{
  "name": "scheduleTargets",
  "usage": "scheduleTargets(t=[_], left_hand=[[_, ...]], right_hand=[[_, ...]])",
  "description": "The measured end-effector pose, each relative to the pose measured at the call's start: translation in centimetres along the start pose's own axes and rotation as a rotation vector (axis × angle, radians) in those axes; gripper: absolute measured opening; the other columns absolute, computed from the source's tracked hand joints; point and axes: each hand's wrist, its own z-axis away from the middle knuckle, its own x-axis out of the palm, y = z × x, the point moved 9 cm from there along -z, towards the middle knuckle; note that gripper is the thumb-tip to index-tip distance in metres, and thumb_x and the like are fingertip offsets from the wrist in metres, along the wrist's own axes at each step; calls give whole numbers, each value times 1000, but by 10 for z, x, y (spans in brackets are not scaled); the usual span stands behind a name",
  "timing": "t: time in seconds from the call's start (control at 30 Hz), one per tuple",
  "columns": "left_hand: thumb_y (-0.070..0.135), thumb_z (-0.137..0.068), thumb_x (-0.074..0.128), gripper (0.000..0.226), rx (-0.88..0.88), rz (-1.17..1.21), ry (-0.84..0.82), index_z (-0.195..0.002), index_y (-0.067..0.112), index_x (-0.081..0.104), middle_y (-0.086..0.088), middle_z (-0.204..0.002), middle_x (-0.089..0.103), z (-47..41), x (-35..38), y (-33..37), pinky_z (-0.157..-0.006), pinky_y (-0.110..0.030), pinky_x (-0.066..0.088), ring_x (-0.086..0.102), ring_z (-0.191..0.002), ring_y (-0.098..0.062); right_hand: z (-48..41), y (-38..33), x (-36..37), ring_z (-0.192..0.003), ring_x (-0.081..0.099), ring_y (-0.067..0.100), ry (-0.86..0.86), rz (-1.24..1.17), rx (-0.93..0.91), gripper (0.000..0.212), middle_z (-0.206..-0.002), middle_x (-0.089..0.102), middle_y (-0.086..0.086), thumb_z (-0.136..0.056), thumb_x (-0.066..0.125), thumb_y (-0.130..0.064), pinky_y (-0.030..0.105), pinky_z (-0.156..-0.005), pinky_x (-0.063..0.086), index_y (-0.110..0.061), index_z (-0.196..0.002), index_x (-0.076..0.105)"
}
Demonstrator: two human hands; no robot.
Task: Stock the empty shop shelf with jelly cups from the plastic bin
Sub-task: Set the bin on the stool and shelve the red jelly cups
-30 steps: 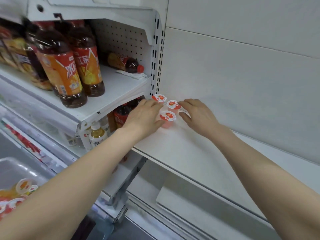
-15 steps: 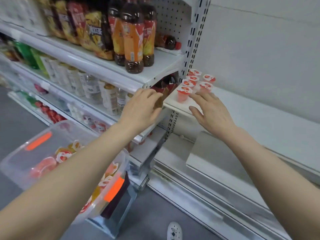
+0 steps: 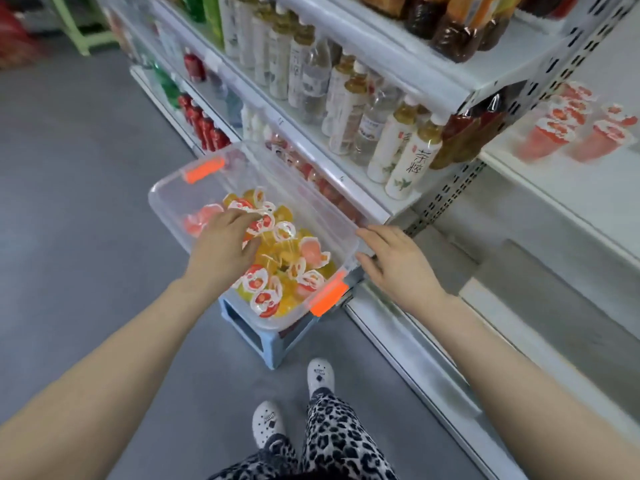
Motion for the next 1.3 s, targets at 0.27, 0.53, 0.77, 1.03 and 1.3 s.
scheduleTargets(t=[0.27,0.53,0.77,1.03,1.3], left_hand=[[32,-87,46,41,-127,-12,18,-115,10,68,-14,-109,66,23,26,-61,-86,-49,51,57,-104,-40],[28,-91,43,39,-140,-80,66,-109,9,72,-8,-101,71,22,34,-74,-99,-37,42,57,-107,-32],[34,-89,43,43,-130,-130,-39,-112,11,71,-6,-106,71,20,36,-76,-99,-38,45,59,-108,-31],[34,-93,58,48,-168,-197,-294,-139,23,49,-4,-138,52,-19,54,-75,-105,-39,40,44,-127,-28],[29,-94,54,54,-144,-392,-537,-146,31,38,4,-147,45,-42,106,-75,-98,-42,45,39,-136,-26]], right_hand=[[-44,-43,107,-114,57,28,-352,-147,-92,41,-125,62,4,-92,59,-29,39,-97,46,-17,-131,58],[-77,-111,190,-123,50,28,-714,-133,-308,58,-138,52,3,-85,66,-8,37,-95,45,-23,-139,49],[-78,-122,208,-121,51,26,-743,-82,-330,51,-141,48,3,-93,59,-14,34,-92,44,-20,-140,41],[-101,-37,153,-95,54,7,-378,-446,111,49,-108,55,-12,-77,75,-38,24,-77,43,-25,-119,53],[-96,8,134,-97,62,11,-215,-446,279,43,-109,66,-10,-79,72,-30,35,-82,53,-25,-118,55]])
